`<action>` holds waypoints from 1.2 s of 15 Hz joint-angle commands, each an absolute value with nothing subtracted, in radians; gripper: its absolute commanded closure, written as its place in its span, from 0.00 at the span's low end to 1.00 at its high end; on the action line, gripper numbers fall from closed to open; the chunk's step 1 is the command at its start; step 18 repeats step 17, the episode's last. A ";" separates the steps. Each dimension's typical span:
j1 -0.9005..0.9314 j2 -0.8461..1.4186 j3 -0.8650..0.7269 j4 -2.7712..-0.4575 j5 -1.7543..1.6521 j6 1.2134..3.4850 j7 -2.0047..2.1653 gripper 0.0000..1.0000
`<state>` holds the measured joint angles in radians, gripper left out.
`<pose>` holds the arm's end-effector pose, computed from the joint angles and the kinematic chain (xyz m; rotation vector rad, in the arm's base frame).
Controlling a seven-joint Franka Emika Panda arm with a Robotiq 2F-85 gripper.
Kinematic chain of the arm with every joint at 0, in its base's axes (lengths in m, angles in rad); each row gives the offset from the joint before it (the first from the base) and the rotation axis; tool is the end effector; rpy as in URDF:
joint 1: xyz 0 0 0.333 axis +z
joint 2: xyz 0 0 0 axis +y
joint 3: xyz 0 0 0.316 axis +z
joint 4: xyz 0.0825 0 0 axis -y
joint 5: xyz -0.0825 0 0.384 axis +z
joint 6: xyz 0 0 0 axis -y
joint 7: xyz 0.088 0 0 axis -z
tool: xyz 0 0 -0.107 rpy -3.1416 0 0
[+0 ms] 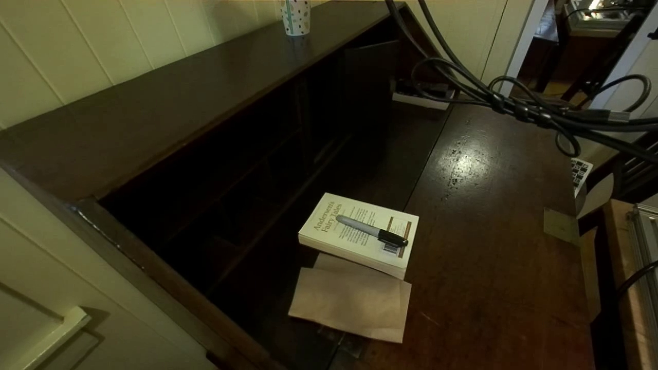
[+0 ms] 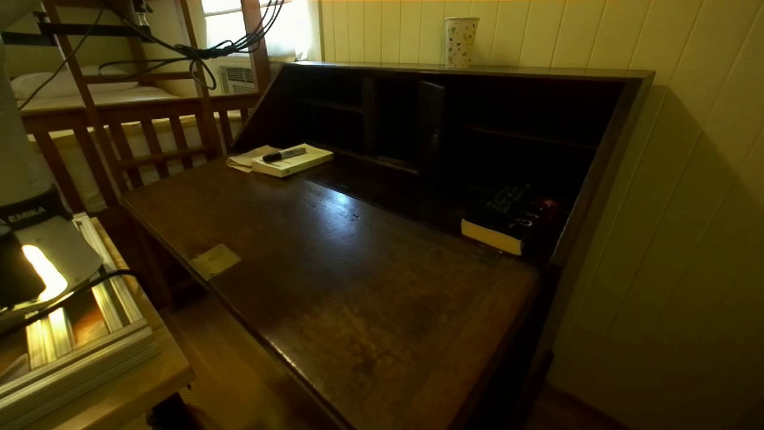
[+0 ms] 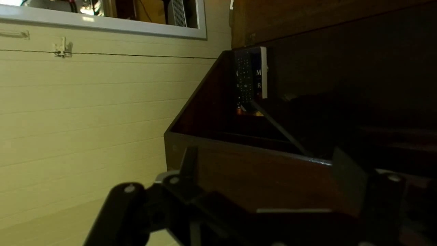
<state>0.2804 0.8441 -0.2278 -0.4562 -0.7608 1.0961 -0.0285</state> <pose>0.6909 0.0389 0.5979 2.2511 -0.1862 -0.1392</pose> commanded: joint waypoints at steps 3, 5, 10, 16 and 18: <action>0.279 0.852 -0.229 -0.445 -0.760 1.091 -0.031 0.00; 0.283 0.855 -0.235 -0.425 -0.784 1.194 -0.035 0.00; 0.274 0.833 -0.228 -0.447 -0.766 1.457 -0.002 0.00; 0.274 0.858 -0.239 -0.424 -0.764 1.440 -0.023 0.00; 0.274 0.860 -0.239 -0.421 -0.764 1.439 -0.024 0.00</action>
